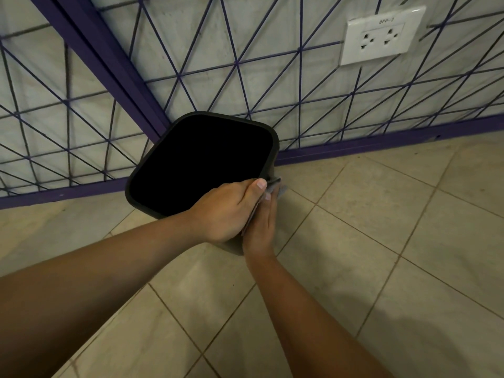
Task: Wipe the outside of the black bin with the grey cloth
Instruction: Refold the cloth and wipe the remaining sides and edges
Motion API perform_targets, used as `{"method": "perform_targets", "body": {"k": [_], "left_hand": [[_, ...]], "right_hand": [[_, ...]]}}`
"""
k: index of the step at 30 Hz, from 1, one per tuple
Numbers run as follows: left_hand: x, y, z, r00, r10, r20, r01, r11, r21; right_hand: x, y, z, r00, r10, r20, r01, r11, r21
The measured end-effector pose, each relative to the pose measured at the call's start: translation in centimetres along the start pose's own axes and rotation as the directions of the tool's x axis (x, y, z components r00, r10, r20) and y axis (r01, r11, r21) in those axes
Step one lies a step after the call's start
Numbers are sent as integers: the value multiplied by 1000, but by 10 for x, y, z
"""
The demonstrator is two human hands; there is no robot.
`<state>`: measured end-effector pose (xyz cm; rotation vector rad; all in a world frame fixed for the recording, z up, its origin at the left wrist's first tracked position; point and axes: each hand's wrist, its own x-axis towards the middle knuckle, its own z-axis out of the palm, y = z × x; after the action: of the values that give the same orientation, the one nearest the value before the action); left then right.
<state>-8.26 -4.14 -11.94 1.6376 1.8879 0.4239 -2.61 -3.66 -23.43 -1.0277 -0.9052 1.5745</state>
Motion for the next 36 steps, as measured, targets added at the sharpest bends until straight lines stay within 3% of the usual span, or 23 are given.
{"method": "perform_targets", "body": {"k": [3, 8, 14, 19, 22, 26, 31, 36], "left_hand": [[0, 0, 1, 1000, -5, -1, 5, 1000, 9], [0, -2, 2, 1000, 9, 3, -9, 1000, 7], [1, -1, 0, 1000, 6, 7, -6, 1000, 1], [0, -2, 1, 1000, 12, 22, -12, 1000, -19], [1, 0, 1, 1000, 13, 16, -13, 1000, 0], [0, 1, 0, 1000, 19, 10, -19, 999, 31], [1, 0, 1, 999, 31, 22, -33, 998, 49], [2, 1, 2, 1000, 12, 9, -13, 995, 95]], "right_hand": [[-14, 2, 2, 996, 88, 10, -88, 996, -2], [-5, -8, 2, 996, -50, 73, 52, 998, -20], [-8, -4, 1, 998, 9, 64, -9, 1000, -2], [-3, -9, 5, 990, -129, 50, 128, 992, 19], [14, -3, -1, 996, -90, 7, 90, 996, 7], [-11, -3, 2, 998, -39, 59, 38, 999, 16], [5, -13, 1, 986, -156, 54, 155, 988, 16], [23, -10, -5, 999, 32, 15, -31, 999, -30]]}}
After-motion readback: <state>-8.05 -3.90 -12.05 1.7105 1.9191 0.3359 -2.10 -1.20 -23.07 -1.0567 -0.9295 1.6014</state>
